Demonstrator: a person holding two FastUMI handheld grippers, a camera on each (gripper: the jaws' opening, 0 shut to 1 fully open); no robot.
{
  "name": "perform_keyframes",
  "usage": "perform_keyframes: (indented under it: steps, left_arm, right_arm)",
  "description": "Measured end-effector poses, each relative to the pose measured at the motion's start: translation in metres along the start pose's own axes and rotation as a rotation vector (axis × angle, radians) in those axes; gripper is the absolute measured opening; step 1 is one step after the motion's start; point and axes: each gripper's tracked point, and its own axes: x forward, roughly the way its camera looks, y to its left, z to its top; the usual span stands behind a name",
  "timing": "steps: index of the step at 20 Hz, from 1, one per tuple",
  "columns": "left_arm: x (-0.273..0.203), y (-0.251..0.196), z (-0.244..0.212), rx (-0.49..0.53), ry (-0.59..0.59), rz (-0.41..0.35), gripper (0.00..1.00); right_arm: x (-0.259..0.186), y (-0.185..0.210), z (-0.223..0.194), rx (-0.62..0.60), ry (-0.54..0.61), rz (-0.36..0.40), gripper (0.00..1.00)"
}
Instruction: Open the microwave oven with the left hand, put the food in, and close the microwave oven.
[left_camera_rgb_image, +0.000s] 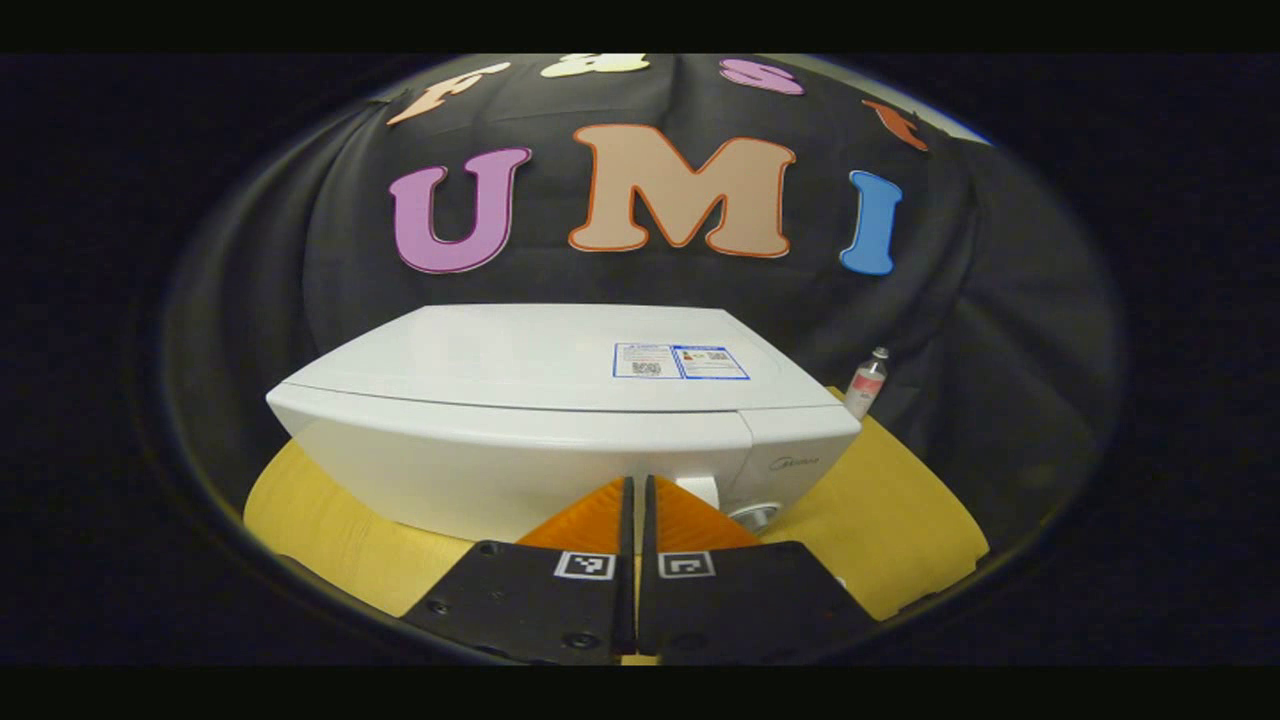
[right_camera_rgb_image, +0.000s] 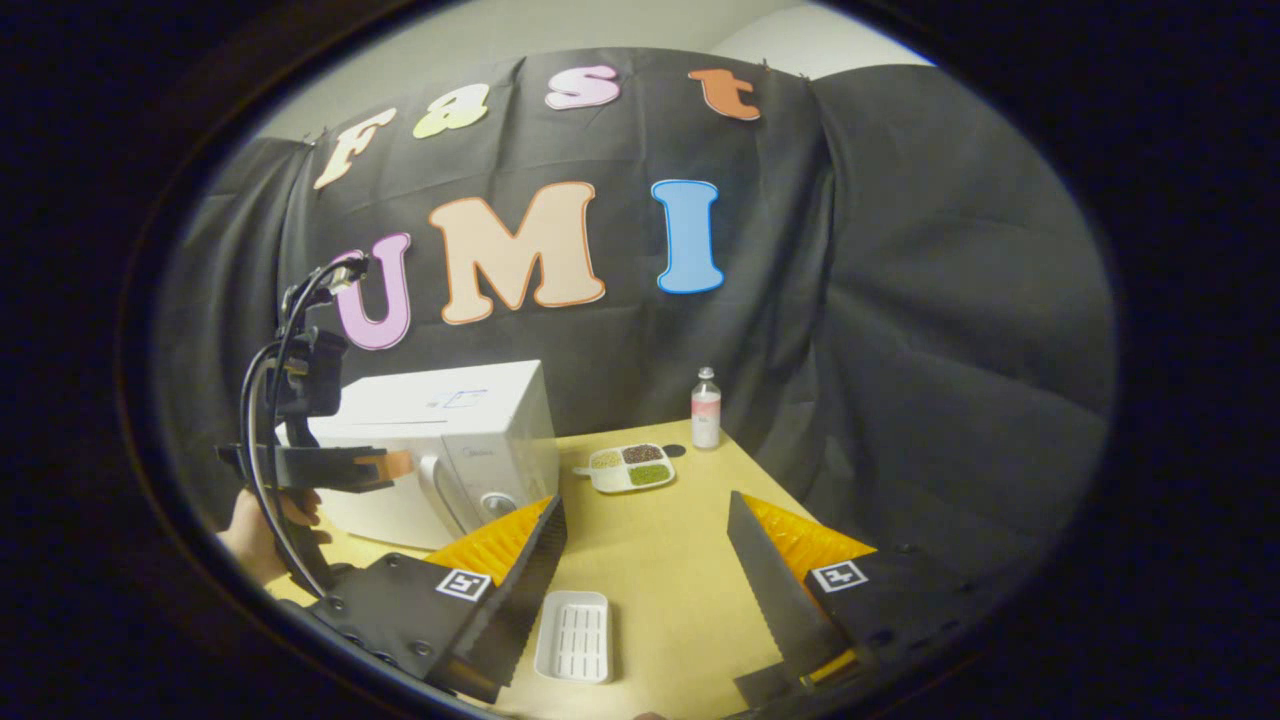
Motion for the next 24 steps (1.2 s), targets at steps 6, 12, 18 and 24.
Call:
perform_keyframes:
  steps: [6, 12, 18, 24]
  left_arm:
    - [-0.066, 0.025, -0.007, 0.057, -0.031, 0.031, 0.02]
    - [-0.125, 0.054, 0.012, -0.003, -0.073, 0.101, 0.07]
    - [-0.159, 0.054, 0.052, 0.021, -0.158, 0.065, 0.28]
    - [-0.185, 0.05, 0.085, 0.037, -0.231, 0.057, 0.99]
  right_arm:
    - [-0.005, 0.016, 0.006, -0.068, -0.036, 0.058, 0.92]
    - [-0.009, 0.051, 0.022, -0.13, -0.057, 0.169, 0.93]
    - [-0.01, 0.057, 0.075, -0.105, -0.132, 0.196, 0.97]
    - [-0.018, 0.038, 0.109, -0.115, -0.173, 0.169, 0.96]
